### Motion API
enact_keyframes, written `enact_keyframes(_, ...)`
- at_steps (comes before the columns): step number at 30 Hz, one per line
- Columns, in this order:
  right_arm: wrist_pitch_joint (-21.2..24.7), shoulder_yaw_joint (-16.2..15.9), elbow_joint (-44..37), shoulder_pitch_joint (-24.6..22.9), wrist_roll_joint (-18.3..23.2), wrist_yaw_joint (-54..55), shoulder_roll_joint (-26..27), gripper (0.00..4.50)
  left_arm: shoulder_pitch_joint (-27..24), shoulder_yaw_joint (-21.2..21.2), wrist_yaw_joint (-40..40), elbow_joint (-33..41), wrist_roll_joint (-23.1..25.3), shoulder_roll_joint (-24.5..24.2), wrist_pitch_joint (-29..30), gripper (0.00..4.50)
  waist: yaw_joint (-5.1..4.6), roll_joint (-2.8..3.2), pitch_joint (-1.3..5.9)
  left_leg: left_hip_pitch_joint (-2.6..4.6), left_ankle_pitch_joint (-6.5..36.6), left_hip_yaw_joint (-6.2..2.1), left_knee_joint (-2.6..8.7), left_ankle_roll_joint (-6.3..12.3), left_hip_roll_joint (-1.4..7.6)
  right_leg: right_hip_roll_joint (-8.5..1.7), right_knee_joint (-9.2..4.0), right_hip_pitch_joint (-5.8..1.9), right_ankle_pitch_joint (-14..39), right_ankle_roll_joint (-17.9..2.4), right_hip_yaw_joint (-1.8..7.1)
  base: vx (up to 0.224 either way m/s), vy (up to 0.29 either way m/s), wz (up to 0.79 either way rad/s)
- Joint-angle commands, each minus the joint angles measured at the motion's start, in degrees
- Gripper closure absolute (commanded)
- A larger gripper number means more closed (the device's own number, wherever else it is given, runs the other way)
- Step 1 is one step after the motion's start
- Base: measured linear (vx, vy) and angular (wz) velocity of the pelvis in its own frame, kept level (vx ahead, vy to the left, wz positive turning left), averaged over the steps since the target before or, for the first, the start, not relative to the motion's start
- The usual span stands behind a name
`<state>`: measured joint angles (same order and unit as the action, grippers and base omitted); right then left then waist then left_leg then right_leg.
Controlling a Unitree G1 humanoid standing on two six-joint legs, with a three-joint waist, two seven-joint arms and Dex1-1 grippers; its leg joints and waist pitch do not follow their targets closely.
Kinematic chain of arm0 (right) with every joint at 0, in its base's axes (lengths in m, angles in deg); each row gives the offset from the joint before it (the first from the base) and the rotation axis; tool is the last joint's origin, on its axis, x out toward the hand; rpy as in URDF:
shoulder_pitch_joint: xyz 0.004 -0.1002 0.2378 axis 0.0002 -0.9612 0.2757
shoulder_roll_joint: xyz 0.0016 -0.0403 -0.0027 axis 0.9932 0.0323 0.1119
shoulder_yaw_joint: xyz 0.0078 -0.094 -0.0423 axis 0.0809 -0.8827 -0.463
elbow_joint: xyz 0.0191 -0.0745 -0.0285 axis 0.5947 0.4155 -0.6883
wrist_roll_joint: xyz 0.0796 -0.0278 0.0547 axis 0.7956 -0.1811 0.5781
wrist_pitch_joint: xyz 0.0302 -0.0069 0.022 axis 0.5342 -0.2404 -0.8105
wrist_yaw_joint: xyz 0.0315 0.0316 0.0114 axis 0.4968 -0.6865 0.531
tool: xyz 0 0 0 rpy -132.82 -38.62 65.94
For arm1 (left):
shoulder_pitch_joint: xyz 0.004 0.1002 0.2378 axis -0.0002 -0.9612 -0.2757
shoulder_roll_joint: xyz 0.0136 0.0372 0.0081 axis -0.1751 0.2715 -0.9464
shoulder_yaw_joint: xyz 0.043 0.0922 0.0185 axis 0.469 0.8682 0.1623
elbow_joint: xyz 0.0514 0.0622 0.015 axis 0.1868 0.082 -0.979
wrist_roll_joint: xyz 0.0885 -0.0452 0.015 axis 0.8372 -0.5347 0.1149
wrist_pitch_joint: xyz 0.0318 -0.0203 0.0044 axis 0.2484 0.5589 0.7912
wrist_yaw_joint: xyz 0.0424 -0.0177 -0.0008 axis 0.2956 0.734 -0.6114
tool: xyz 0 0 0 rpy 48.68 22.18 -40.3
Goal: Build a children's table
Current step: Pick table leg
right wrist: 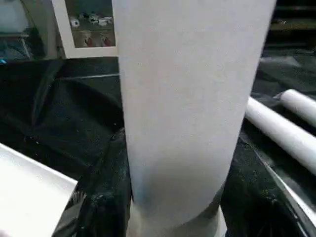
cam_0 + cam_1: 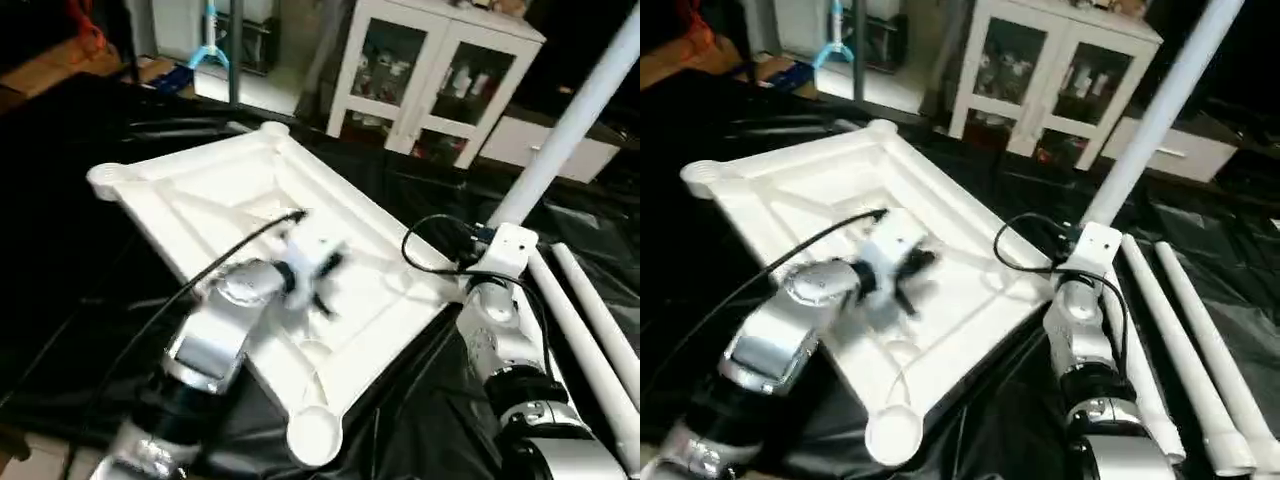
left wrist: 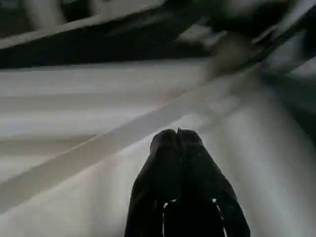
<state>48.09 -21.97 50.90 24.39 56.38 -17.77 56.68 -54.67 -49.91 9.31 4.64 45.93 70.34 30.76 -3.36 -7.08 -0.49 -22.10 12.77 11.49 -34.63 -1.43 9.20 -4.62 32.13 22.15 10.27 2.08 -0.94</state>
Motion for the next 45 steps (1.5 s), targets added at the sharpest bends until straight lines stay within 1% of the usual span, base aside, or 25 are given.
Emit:
enact_keyframes(1, 6.2, 1.3, 4.0, -3.3, 4.9, -2.0, 2.5, 2.64, 0.1, -0.9, 1.1, 3.4, -2.5, 0.4, 4.0, 4.09, 0.37, 2.37, 1.79, 1.16, 8.1, -1.93, 5.65, -4.25, 4.11, -2.98, -1.16, -1.21, -6.2, -11.9, 1.13, 0.000, 0.000, 0.00)
enact_keyframes(2, 9.3, 2.5, 1.4, -3.7, 7.4, -4.4, 4.3, 2.64, -0.5, 0.1, 2.6, 6.3, -3.5, -1.8, 7.2, 4.04, 0.01, 2.47, 1.45, 1.18, 13.5, -1.95, 6.12, -3.97, 4.25, -2.89, -1.76, -1.10, 0.1, -11.5, 1.24, 0.000, 0.000, 0.00)
enact_keyframes(3, 10.2, 2.9, 0.8, -3.7, 8.2, -4.7, 4.8, 2.64, -0.5, 0.2, 3.2, 7.1, -4.1, -2.3, 8.2, 4.04, -0.18, 2.42, 1.36, 1.22, 15.5, -1.97, 6.21, -3.99, 4.24, -2.85, -2.08, -0.97, 2.8, -11.2, 1.32, 0.000, 0.000, 0.00)
enact_keyframes(5, 13.4, 4.3, -0.2, -3.3, 10.5, -5.8, 6.5, 2.64, -0.5, 0.3, 4.6, 9.4, -5.8, -3.0, 11.2, 3.74, -0.96, 2.47, 1.19, 0.96, 20.6, -2.41, 6.55, -5.12, 4.13, -2.92, -2.87, -0.69, 12.8, -9.5, 1.43, 0.000, 0.000, 0.00)
enact_keyframes(7, 14.8, 4.9, -0.8, -2.9, 11.5, -6.7, 7.9, 2.64, -0.2, 1.1, 5.4, 11.0, -6.6, -3.2, 13.5, 3.67, -1.16, 2.72, 1.19, 1.10, 21.9, -2.70, 6.54, -6.40, 4.26, -3.00, -3.14, -0.27, 15.7, -8.9, 1.55, 0.000, 0.000, 0.00)
enact_keyframes(8, 15.6, 4.4, -1.3, -2.7, 11.6, -7.8, 8.5, 2.64, -0.3, 3.6, 6.2, 11.4, -5.1, -4.8, 13.1, 3.56, -1.47, 2.29, 1.16, 0.66, 21.9, -2.90, 6.66, -6.84, 4.21, -2.82, -3.21, -0.37, 16.3, -8.5, 1.51, 0.000, 0.000, 0.00)
enact_keyframes(9, 15.7, 4.2, -1.4, -2.7, 11.5, -8.2, 8.6, 2.64, -0.4, 4.4, 6.3, 11.3, -4.3, -5.5, 12.6, 3.56, -1.50, 2.37, 1.25, 0.48, 21.6, -3.06, 6.66, -6.91, 4.12, -2.84, -3.09, -0.58, 16.4, -8.4, 1.50, 0.000, 0.000, 0.00)
enact_keyframes(10, 15.8, 3.8, -1.6, -2.7, 11.1, -8.7, 8.7, 2.64, -0.6, 5.8, 6.6, 11.0, -2.9, -6.6, 11.8, 3.39, -1.86, 2.42, 1.35, -0.03, 20.7, -3.28, 6.83, -6.74, 3.94, -2.77, -2.98, -0.87, 16.2, -8.0, 1.40, -0.022, -0.030, -0.22)
enact_keyframes(11, 16.2, 3.2, -2.1, -2.6, 11.1, -9.7, 8.8, 2.64, -1.1, 7.8, 6.8, 9.3, 0.0, -8.6, 9.5, 3.30, -2.02, 2.45, 1.40, -0.10, 20.2, -3.31, 6.82, -6.70, 3.87, -2.79, -2.98, -0.95, 16.1, -7.9, 1.37, -0.018, -0.026, -0.23)
enact_keyframes(12, 17.0, 2.6, -3.2, -2.7, 11.0, -11.2, 9.0, 2.64, -1.7, 10.4, 6.7, 7.9, 2.6, -11.4, 7.7, 3.27, -2.23, 2.76, 1.49, -0.12, 18.7, -3.50, 6.66, -6.17, 3.77, -2.83, -3.02, -1.02, 14.7, -7.9, 1.28, -0.018, -0.026, -0.23)
enact_keyframes(15, 17.4, 2.0, -3.8, -2.8, 10.9, -12.1, 9.0, 2.64, -2.0, 11.0, 6.9, 7.7, 2.6, -12.3, 7.8, 3.19, -2.47, 2.80, 1.62, 0.29, 16.3, -3.25, 6.40, -5.63, 3.79, -2.81, -2.71, -1.08, 10.6, -9.5, 1.04, 0.000, 0.000, 0.00)
enact_keyframes(16, 17.7, 1.4, -4.3, -2.9, 10.7, -12.8, 8.9, 2.64, -2.4, 11.0, 7.0, 7.9, 2.0, -12.4, 8.4, 3.00, -2.37, 2.84, 1.73, 0.70, 14.5, -3.00, 6.20, -5.36, 3.84, -2.84, -2.55, -1.05, 8.3, -10.5, 0.92, 0.000, 0.000, 0.00)
enact_keyframes(17, 18.9, 1.0, -5.5, -3.2, 11.1, -13.8, 8.9, 2.64, -2.6, 12.0, 6.8, 8.4, 1.8, -13.1, 8.7, 3.00, -2.34, 2.80, 1.69, 0.84, 12.7, -2.87, 6.18, -5.12, 4.00, -2.77, -2.27, -1.16, 5.7, -11.6, 0.88, 0.000, 0.000, 0.00)
enact_keyframes(19, 21.9, -0.5, -8.9, -4.3, 10.9, -15.7, 8.8, 2.64, -3.2, 15.3, 6.3, 8.4, 3.3, -15.5, 8.2, 2.88, -2.10, 2.83, 1.58, 0.81, 11.3, -2.80, 6.26, -4.58, 3.92, -2.50, -2.00, -1.55, 3.6, -12.1, 0.81, 0.000, 0.000, 0.00)
enact_keyframes(21, 23.7, -1.3, -11.2, -5.0, 10.8, -16.6, 8.5, 2.64, -3.5, 16.8, 6.1, 7.8, 4.8, -17.3, 7.3, 2.73, -2.24, 2.64, 1.59, 0.94, 11.1, -2.67, 6.25, -4.07, 3.88, -2.58, -2.05, -1.62, 4.1, -12.3, 0.88, 0.000, 0.000, 0.00)
enact_keyframes(24, 24.9, -1.8, -13.4, -5.7, 10.5, -17.7, 8.2, 2.64, -3.6, 17.7, 6.0, 7.3, 5.9, -19.0, 6.0, 2.46, -2.17, 2.73, 1.39, 1.24, 12.4, -2.61, 6.20, -4.15, 3.93, -2.64, -2.30, -1.31, 7.3, -12.3, 0.99, 0.000, 0.000, 0.00)
enact_keyframes(26, 27.0, -3.4, -18.4, -6.9, 9.7, -20.5, 5.9, 2.64, -5.7, 16.8, 9.2, 8.5, 5.0, -21.2, 5.2, 2.34, -1.92, 2.76, 1.12, 1.40, 15.3, -2.70, 6.32, -4.56, 3.98, -2.61, -2.71, -1.00, 12.7, -11.3, 1.05, 0.000, 0.000, 0.00)
enact_keyframes(27, 27.0, -3.4, -18.4, -6.9, 9.7, -20.5, 5.9, 2.64, -5.7, 16.8, 9.2, 8.5, 5.0, -21.2, 5.2, 2.21, -1.85, 2.46, 1.11, 1.37, 15.4, -2.71, 6.33, -4.71, 4.00, -2.59, -2.70, -1.04, 13.5, -11.0, 1.03, 0.000, 0.000, 0.00)
enact_keyframes(30, 27.4, -3.8, -20.7, -7.1, 8.7, -22.0, 3.4, 2.64, -6.2, 17.1, 9.1, 9.4, 3.9, -22.3, 5.6, 1.98, -1.15, 2.80, 1.12, 1.62, 14.0, -2.53, 6.03, -4.82, 3.98, -2.47, -2.45, -0.67, 12.6, -11.1, 1.17, 0.000, 0.000, 0.00)
enact_keyframes(32, 27.8, -3.5, -21.7, -6.9, 8.6, -22.6, 2.4, 2.64, -6.3, 17.7, 9.0, 9.1, 4.0, -22.9, 5.6, 1.98, -0.32, 2.78, 1.07, 1.59, 11.7, -2.33, 5.96, -4.45, 3.91, -2.26, -2.07, -0.81, 9.6, -11.7, 1.16, 0.000, 0.000, 0.00)
enact_keyframes(34, 28.4, -2.5, -23.2, -6.3, 9.2, -23.5, 0.8, 2.64, -6.3, 17.6, 8.3, 8.0, 4.4, -23.0, 5.3, 1.95, 0.04, 2.79, 1.10, 1.70, 11.7, -2.27, 5.86, -4.33, 3.87, -2.31, -2.04, -0.87, 10.1, -11.6, 1.17, 0.000, 0.000, 0.00)
enact_keyframes(35, 28.9, -2.1, -23.9, -6.1, 9.5, -23.8, 0.2, 2.64, -6.3, 17.4, 7.9, 7.5, 4.6, -23.1, 4.9, 2.24, 0.28, 2.82, 1.09, 1.75, 11.3, -2.25, 5.78, -4.30, 3.86, -2.27, -2.02, -0.90, 9.7, -11.6, 1.17, 0.000, 0.000, 0.00)
enact_keyframes(40, 30.1, -1.9, -26.3, -6.4, 9.9, -25.7, -1.9, 2.64, -5.9, 15.0, 6.0, 4.7, 6.1, -22.2, -0.1, 2.36, 1.21, 2.77, 1.28, 1.62, 7.9, -2.04, 5.35, -3.12, 3.66, -2.30, -1.64, -1.33, 6.8, -12.2, 1.20, 0.000, 0.000, 0.00)
enact_keyframes(41, 30.7, -2.1, -27.4, -6.9, 10.0, -27.1, -2.6, 2.64, -5.8, 13.9, 5.7, 4.1, 5.7, -21.9, -2.0, 2.66, 1.39, 2.77, 1.26, 1.56, 7.2, -2.00, 5.31, -2.74, 3.63, -2.34, -1.60, -1.40, 6.2, -12.5, 1.20, 0.000, 0.000, 0.00)
enact_keyframes(45, 31.5, -2.4, -28.7, -7.7, 10.1, -29.3, -3.5, 2.64, -5.5, 13.1, 6.8, 3.2, 4.7, -23.1, -4.8, 2.81, 1.87, 2.80, 1.33, 1.70, 5.9, -2.00, 5.22, -2.05, 3.73, -2.33, -1.34, -1.48, 5.4, -13.1, 1.13, 0.000, 0.000, 0.00)
